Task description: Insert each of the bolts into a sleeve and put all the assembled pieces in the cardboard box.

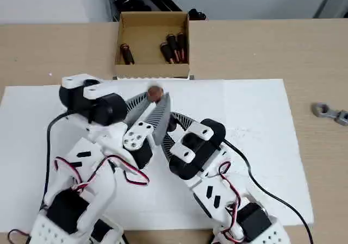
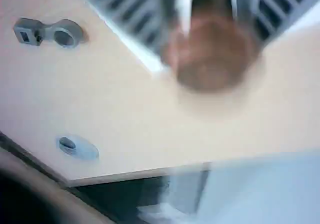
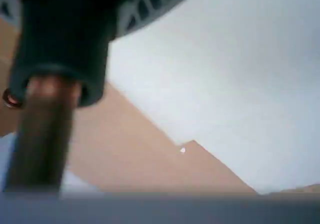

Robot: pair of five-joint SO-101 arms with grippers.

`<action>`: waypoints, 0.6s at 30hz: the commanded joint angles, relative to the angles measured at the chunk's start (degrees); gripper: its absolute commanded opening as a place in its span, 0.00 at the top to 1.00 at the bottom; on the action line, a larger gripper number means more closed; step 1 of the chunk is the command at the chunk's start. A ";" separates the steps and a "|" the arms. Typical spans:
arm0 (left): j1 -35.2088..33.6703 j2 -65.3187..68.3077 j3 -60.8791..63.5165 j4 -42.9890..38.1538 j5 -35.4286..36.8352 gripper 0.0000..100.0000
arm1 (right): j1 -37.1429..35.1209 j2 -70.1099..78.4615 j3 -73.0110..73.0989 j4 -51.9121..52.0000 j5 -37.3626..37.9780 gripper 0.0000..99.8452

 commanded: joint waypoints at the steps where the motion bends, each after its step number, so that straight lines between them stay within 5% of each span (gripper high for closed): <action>1: -0.26 -0.79 -0.48 2.37 2.73 0.86 | -0.31 -0.66 -0.79 -1.01 0.62 1.00; 18: -0.44 -0.53 -9.54 15.65 -0.53 0.80 | -0.22 -0.66 -1.05 -1.27 0.62 1.00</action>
